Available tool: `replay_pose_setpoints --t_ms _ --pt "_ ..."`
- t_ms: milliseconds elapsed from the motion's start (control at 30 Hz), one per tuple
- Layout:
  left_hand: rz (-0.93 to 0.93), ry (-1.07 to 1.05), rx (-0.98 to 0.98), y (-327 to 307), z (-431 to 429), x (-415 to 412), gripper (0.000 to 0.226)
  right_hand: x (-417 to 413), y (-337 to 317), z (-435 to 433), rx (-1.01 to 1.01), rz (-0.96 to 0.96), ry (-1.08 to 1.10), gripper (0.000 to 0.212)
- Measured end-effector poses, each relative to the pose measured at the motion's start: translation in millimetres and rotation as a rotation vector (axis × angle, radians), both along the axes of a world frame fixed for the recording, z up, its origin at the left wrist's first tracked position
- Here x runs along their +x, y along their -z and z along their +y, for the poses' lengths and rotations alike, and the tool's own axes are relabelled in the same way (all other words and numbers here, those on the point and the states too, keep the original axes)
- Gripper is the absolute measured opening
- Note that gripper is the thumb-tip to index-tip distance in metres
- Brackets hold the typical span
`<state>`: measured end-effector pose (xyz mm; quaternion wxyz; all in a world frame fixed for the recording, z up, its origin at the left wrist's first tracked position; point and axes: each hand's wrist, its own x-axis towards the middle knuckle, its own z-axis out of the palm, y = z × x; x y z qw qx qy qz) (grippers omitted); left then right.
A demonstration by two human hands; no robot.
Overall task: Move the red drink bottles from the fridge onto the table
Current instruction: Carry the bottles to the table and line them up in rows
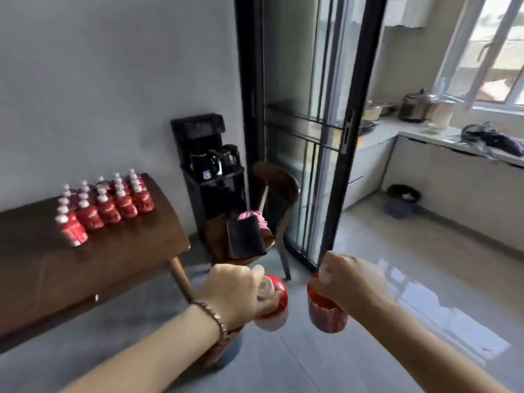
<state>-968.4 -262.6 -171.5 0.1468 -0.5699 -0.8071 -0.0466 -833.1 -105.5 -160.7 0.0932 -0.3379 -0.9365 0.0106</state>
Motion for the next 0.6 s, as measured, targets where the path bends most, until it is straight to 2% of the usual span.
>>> replay_pose_setpoints --t_ms 233,600 --pt "-0.121 -0.310 -0.045 14.7 -41.9 -142.9 0.048 -181.9 15.8 -10.1 -0.098 0.012 -0.340 0.028" --pt "-0.159 -0.806 0.019 33.4 -75.1 -341.7 0.051 -444.0 45.3 -14.5 -0.143 -0.104 -0.679 0.034"
